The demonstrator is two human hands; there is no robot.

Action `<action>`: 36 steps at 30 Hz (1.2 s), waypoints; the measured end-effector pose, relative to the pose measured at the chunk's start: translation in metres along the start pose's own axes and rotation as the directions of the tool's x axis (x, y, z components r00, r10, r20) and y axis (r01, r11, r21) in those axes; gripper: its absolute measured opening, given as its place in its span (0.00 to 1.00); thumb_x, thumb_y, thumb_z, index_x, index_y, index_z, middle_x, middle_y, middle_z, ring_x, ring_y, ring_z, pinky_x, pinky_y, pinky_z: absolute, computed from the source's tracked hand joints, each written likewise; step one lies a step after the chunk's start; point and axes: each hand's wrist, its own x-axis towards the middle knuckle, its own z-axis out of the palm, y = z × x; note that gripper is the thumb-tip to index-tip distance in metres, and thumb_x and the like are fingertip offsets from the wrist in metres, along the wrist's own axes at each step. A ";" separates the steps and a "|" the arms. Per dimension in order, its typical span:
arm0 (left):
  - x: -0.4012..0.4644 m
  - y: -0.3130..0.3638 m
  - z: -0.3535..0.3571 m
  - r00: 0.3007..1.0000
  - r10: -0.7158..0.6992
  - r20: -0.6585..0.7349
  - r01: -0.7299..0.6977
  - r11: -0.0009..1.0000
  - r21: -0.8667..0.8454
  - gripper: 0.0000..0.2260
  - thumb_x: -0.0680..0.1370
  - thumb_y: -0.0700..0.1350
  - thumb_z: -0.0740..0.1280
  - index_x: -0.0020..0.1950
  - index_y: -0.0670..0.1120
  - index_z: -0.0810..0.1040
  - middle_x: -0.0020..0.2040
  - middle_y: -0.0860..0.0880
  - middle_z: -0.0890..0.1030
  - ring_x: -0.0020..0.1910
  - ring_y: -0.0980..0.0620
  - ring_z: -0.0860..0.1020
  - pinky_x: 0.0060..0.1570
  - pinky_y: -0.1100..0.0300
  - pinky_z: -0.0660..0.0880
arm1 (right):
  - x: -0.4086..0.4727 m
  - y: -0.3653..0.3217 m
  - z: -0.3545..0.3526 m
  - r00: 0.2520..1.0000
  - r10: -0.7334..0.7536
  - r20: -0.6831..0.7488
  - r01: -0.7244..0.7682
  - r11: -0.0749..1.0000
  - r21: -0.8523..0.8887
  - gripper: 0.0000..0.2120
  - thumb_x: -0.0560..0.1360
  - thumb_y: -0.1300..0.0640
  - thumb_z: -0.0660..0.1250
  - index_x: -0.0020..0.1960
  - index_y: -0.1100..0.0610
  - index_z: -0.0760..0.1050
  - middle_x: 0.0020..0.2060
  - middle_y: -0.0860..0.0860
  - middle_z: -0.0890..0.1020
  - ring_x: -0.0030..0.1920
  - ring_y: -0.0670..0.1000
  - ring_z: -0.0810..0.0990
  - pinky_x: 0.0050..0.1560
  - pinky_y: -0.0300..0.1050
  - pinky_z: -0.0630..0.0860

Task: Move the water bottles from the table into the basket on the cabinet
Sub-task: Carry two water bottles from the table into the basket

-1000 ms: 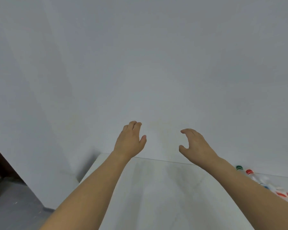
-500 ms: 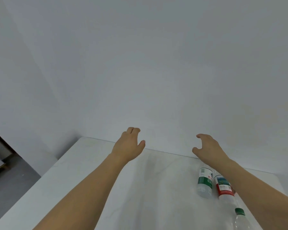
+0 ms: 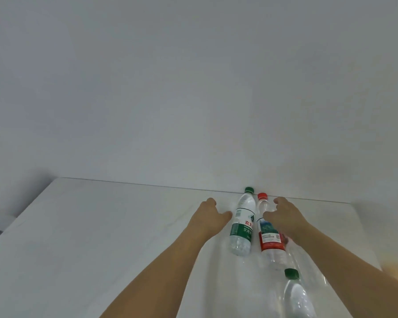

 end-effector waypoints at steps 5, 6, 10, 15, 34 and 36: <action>0.026 -0.009 0.086 0.991 -0.107 0.082 0.103 0.993 0.052 0.31 0.70 0.62 0.72 0.64 0.46 0.69 0.57 0.48 0.76 0.53 0.48 0.79 0.50 0.52 0.78 | 0.033 0.023 0.035 0.999 0.043 0.015 -0.041 0.989 -0.141 0.21 0.72 0.56 0.70 0.60 0.63 0.68 0.49 0.58 0.76 0.47 0.58 0.79 0.47 0.52 0.79; 0.028 -0.011 0.096 0.992 -0.102 0.074 0.098 0.993 0.063 0.30 0.68 0.62 0.72 0.62 0.46 0.69 0.55 0.48 0.77 0.52 0.48 0.79 0.52 0.50 0.79 | 0.038 0.024 0.038 1.000 0.027 -0.006 -0.028 0.980 -0.198 0.20 0.72 0.55 0.69 0.59 0.63 0.68 0.51 0.59 0.76 0.48 0.58 0.78 0.48 0.51 0.78; 0.030 -0.019 0.102 0.996 -0.079 0.032 0.075 0.989 0.126 0.29 0.67 0.58 0.72 0.61 0.46 0.67 0.53 0.48 0.77 0.52 0.46 0.79 0.50 0.51 0.79 | 0.050 0.026 0.043 0.999 -0.031 -0.028 0.021 0.956 -0.292 0.13 0.73 0.58 0.67 0.52 0.61 0.66 0.49 0.59 0.77 0.46 0.57 0.78 0.43 0.47 0.72; 0.021 -0.054 0.083 0.972 -0.231 0.036 0.212 0.936 0.282 0.31 0.66 0.58 0.73 0.59 0.48 0.62 0.50 0.50 0.77 0.47 0.47 0.79 0.40 0.57 0.74 | 0.049 0.028 0.062 0.989 0.097 0.111 -0.086 0.991 -0.106 0.22 0.69 0.54 0.72 0.57 0.62 0.69 0.40 0.55 0.79 0.37 0.52 0.80 0.33 0.43 0.73; -0.051 -0.033 -0.035 0.957 -0.095 -0.273 -0.057 0.864 -0.500 0.18 0.66 0.50 0.76 0.51 0.53 0.73 0.45 0.52 0.81 0.39 0.57 0.81 0.29 0.66 0.76 | -0.042 -0.080 0.014 0.971 -0.238 0.000 0.174 0.710 0.683 0.26 0.64 0.53 0.80 0.58 0.50 0.72 0.49 0.52 0.83 0.46 0.56 0.84 0.46 0.55 0.82; -0.075 -0.014 -0.074 0.950 -0.025 -0.311 -0.149 0.840 -0.522 0.17 0.67 0.48 0.76 0.51 0.53 0.74 0.45 0.52 0.82 0.37 0.59 0.82 0.28 0.70 0.74 | -0.066 -0.112 -0.010 0.938 -0.343 -0.049 0.275 0.652 0.706 0.26 0.63 0.51 0.80 0.56 0.47 0.72 0.50 0.49 0.83 0.48 0.54 0.84 0.47 0.53 0.81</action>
